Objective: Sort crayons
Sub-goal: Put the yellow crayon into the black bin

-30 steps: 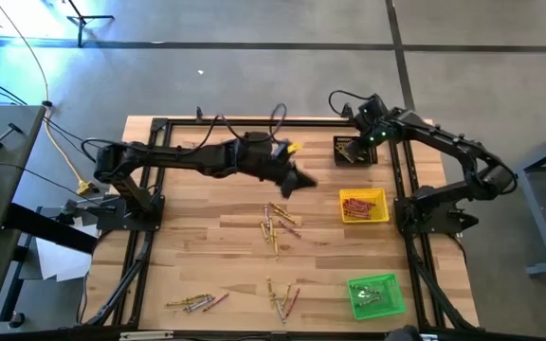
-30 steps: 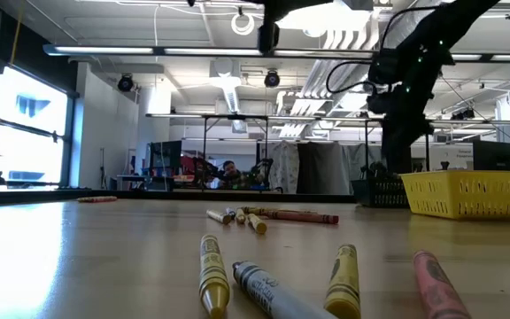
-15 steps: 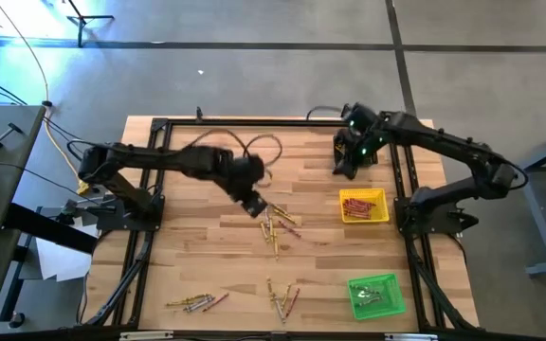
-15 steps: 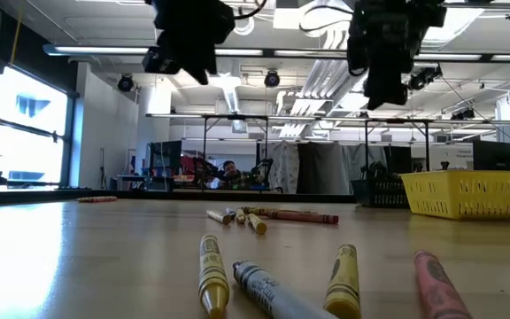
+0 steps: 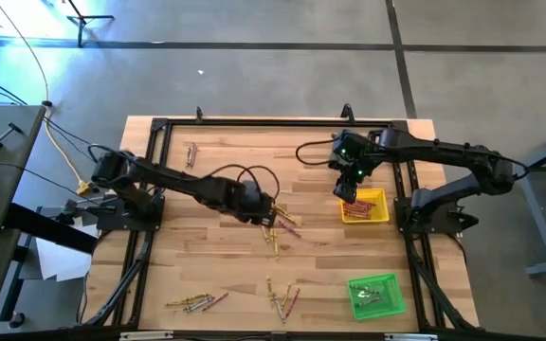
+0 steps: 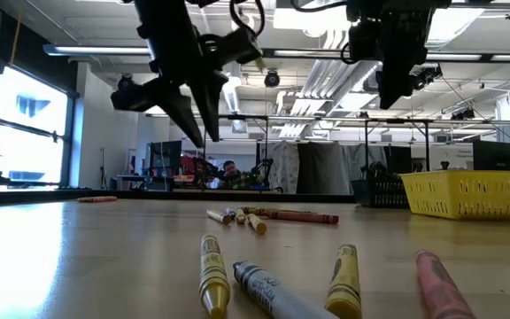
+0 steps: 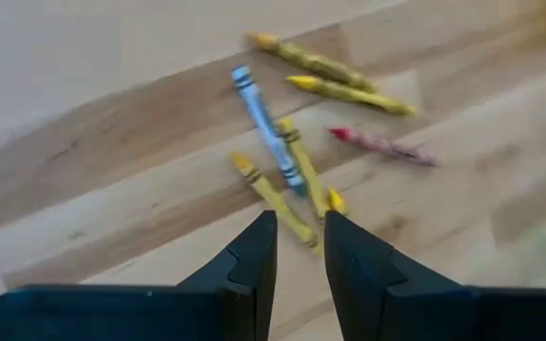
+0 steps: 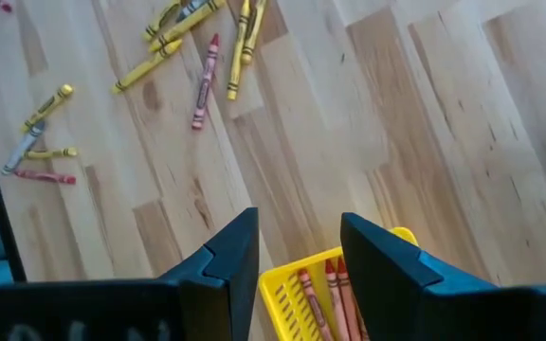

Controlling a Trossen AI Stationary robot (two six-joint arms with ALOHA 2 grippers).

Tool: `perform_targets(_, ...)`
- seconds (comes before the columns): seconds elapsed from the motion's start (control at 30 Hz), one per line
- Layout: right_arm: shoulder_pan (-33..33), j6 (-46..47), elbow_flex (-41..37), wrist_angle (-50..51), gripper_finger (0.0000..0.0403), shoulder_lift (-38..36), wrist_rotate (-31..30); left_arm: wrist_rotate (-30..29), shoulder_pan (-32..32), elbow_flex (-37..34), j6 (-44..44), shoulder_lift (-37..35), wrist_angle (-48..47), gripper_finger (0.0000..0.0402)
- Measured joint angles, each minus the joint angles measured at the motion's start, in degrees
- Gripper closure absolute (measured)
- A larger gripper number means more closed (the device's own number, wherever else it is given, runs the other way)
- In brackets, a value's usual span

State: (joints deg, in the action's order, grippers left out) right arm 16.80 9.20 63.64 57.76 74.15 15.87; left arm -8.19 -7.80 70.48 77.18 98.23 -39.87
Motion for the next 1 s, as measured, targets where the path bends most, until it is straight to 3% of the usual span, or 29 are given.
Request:
perform_targets(0.33, -0.1, -3.1, 0.0, 0.5, 0.0266, 0.0, -0.4, -2.5, -3.1, 0.1, 8.4, 7.3, 6.2, 0.0326)
perform_targets(0.57, -0.1, -6.6, 0.0, 1.4, 0.0266, 0.0, -0.4, 0.4, -3.5, 0.1, 8.7, 11.3, 12.2, 0.0312)
perform_targets(1.0, -0.1, -8.2, 0.0, 1.7, 0.0266, 0.0, -0.4, 2.9, -3.5, 0.1, 10.2, 10.7, 11.9, 0.0276)
